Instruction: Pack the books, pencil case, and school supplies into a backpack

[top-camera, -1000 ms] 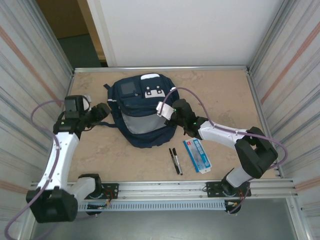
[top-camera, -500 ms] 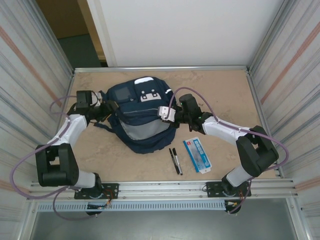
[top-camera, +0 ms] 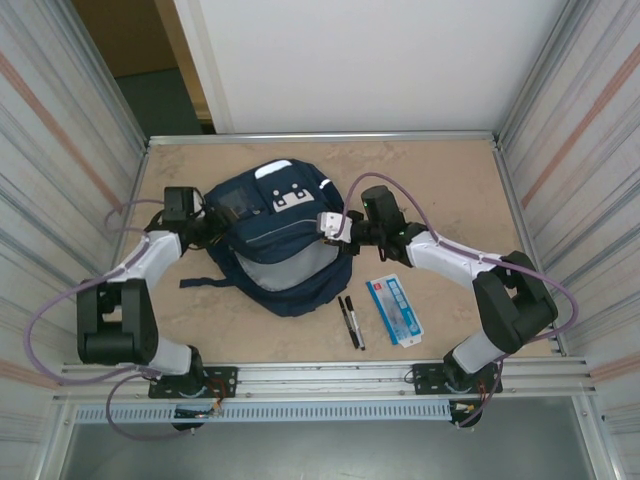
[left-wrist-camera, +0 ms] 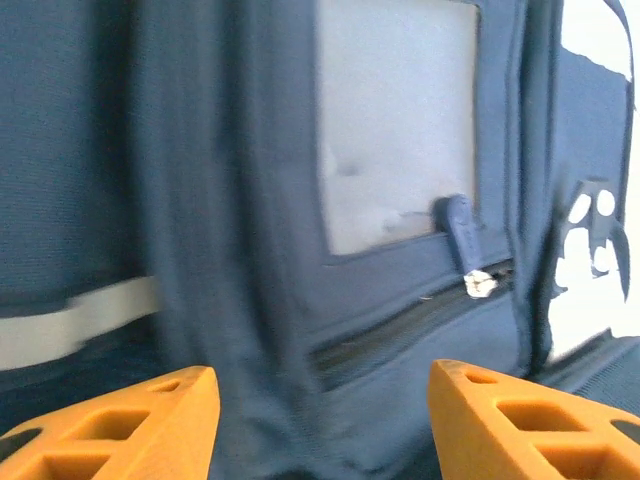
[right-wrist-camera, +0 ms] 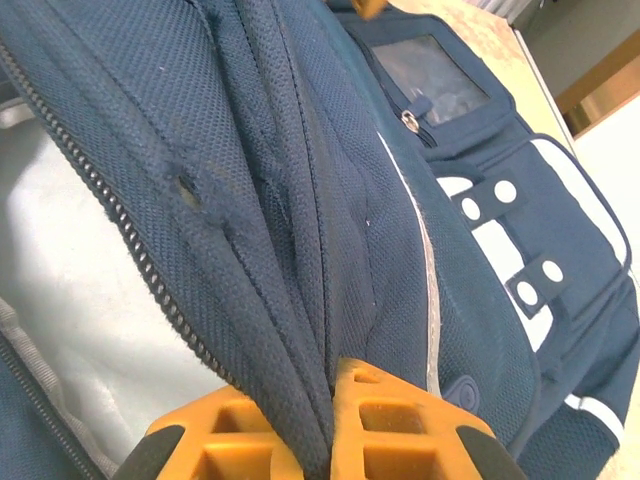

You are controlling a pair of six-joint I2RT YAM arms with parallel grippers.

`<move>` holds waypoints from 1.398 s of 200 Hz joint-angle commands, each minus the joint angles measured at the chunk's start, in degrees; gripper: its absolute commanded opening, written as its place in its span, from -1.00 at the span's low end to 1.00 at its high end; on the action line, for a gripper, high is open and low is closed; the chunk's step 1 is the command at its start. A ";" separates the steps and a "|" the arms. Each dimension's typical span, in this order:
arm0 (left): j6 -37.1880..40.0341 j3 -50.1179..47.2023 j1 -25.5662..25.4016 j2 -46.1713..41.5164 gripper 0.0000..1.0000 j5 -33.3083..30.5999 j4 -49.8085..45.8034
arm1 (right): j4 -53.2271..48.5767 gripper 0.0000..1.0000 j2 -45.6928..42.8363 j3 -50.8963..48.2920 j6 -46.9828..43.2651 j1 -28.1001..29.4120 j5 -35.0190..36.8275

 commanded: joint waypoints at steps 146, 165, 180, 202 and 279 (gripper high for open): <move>-4.64 -5.26 -2.65 -0.83 -0.15 2.57 4.77 | 5.11 -1.00 -1.86 1.38 3.40 1.92 -11.69; -6.95 -4.68 -2.66 -4.60 -0.18 -0.78 -1.21 | 4.45 -1.00 -1.28 1.91 3.22 2.13 -12.62; -10.39 -7.34 -1.82 -10.21 -0.27 -3.63 -0.89 | 2.80 -1.00 -1.54 2.98 3.22 2.14 -12.85; -12.86 -10.30 -0.58 -14.30 -0.28 -3.02 4.05 | 2.66 -1.00 -1.87 2.96 3.58 1.95 -14.98; -18.83 -13.92 0.11 -6.29 0.05 4.14 9.34 | 2.74 -1.00 -2.17 2.87 5.00 1.79 -16.07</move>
